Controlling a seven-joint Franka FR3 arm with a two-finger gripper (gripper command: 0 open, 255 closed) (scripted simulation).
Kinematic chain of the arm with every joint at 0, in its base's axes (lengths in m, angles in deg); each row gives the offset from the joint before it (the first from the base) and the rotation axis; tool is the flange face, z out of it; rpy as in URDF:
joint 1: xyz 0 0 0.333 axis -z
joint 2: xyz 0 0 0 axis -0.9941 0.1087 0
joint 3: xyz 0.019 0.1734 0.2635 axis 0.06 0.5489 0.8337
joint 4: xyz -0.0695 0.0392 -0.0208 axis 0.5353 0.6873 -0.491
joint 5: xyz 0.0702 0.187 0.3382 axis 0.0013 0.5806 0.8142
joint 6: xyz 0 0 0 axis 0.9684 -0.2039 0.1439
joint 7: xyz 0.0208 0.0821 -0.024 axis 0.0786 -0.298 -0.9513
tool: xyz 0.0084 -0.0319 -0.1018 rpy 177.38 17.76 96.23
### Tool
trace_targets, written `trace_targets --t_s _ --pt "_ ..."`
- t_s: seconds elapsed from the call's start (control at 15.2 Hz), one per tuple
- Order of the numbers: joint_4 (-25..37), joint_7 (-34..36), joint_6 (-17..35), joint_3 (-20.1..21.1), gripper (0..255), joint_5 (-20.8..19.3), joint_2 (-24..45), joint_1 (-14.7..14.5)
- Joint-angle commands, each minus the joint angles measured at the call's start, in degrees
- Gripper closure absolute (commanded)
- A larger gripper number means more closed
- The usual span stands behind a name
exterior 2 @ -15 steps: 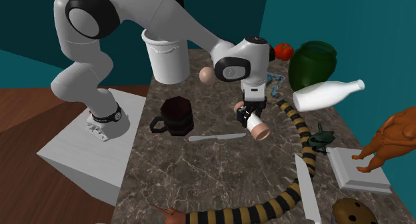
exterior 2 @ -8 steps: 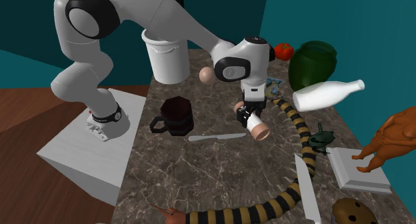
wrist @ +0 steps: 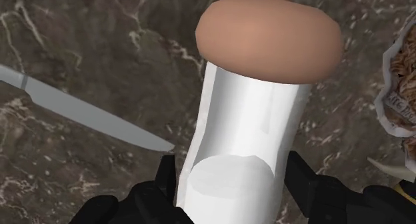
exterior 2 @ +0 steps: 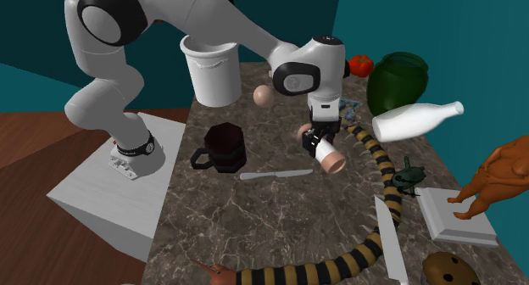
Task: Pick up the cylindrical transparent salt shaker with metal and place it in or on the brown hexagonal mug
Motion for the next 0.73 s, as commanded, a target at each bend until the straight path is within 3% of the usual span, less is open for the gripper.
trace_targets --t_s 0.0,0.66 --pt "0.51 -0.30 -1.26 0.13 255 0.32 -0.77 0.06" --pt "4.19 -1.72 -7.78 0.62 255 1.66 -3.74 0.25"
